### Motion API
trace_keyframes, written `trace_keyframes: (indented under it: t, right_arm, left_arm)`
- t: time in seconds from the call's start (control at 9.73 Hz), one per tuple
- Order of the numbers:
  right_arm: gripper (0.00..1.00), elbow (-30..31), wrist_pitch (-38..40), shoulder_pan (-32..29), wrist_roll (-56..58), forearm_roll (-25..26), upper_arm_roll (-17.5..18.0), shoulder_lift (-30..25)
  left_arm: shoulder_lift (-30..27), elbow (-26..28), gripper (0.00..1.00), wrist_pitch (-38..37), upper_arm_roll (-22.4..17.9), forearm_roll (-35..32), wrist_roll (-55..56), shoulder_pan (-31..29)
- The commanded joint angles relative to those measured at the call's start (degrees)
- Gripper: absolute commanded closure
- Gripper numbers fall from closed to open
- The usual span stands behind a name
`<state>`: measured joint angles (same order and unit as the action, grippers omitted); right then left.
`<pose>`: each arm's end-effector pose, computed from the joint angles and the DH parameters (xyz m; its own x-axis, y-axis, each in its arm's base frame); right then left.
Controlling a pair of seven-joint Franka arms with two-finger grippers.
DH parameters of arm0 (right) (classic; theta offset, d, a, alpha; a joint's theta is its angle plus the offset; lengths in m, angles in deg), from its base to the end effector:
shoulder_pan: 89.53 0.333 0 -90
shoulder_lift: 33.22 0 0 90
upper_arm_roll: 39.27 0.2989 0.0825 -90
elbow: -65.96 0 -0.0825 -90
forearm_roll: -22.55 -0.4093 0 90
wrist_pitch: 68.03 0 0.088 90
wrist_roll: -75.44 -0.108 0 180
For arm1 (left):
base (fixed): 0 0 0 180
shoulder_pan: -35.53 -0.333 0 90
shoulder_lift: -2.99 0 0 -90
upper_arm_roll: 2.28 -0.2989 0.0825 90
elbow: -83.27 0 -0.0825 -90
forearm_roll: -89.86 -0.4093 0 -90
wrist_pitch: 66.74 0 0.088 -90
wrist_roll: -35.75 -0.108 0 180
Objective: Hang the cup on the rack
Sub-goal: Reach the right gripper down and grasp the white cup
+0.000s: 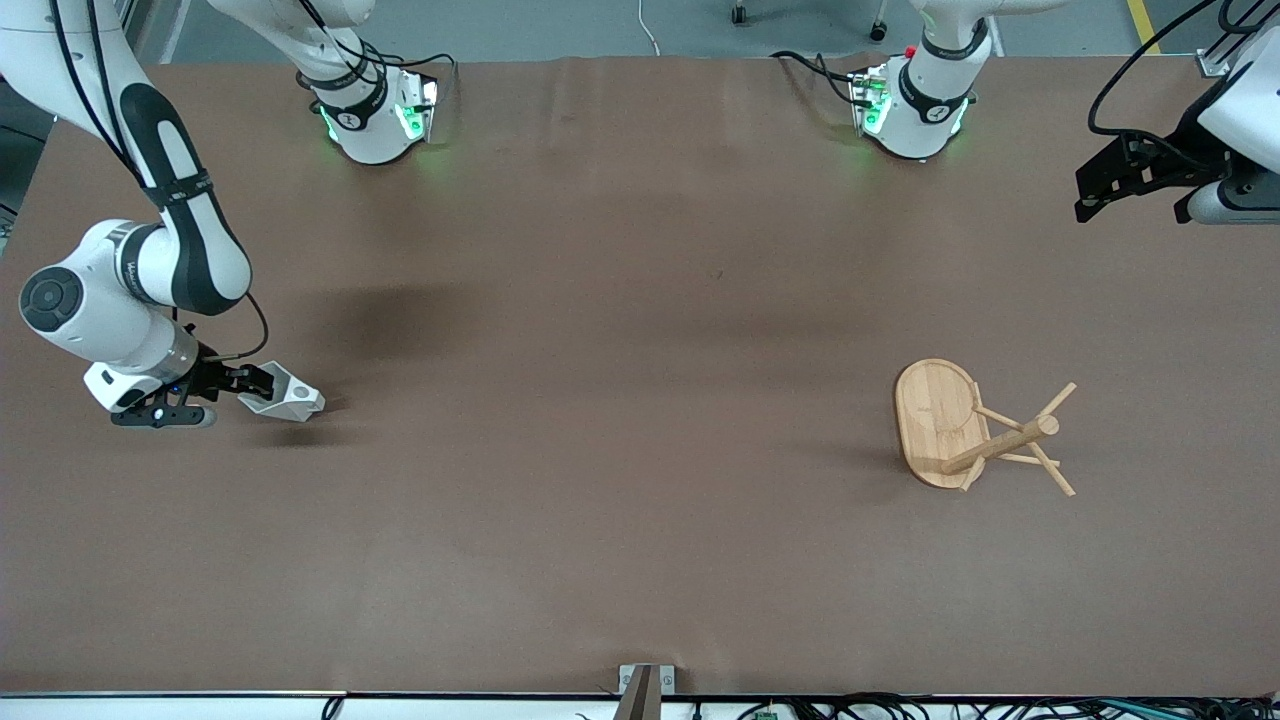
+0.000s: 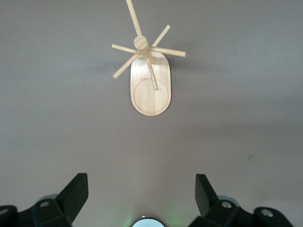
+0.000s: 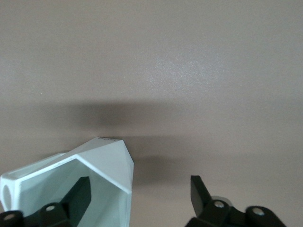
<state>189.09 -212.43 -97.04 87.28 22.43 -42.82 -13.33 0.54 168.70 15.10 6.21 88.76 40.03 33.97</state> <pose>0.5711 -0.1123 0.2032 0.9997 0.0161 0.0201 0.0156 -0.9996 0.0245 0.5478 -0.0663 0.6571 0.9989 -0.0433 -0.0184 -0.0437 -0.9987 -0.0268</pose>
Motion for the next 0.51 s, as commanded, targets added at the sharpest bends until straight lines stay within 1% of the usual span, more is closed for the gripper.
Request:
trace_keyframes:
  t: [0.0, 0.21, 0.31, 0.41]
  right_arm:
    - [0.26, 2.20, -2.37, -0.57, 1.09, -0.68, 0.74, -0.21]
    - [0.47, 2.20, -2.37, -0.57, 1.00, -0.77, 0.83, 0.23]
    - [0.62, 2.20, -2.37, -0.57, 1.00, -2.25, 0.83, 0.32]
    - [0.84, 2.20, -2.29, -0.40, 1.00, -3.57, 0.74, 0.32]
  left_arm:
    - [1.56, 0.61, 0.00, 0.17, 0.12, -0.40, 0.30, 0.24]
    - [1.56, 0.61, 0.00, 0.17, 0.30, -1.54, 0.47, 0.42]
    - [1.56, 0.61, 0.00, 0.17, 0.21, -1.46, 0.38, 0.16]
    - [1.56, 0.61, 0.00, 0.17, 0.21, -1.54, 0.21, -0.02]
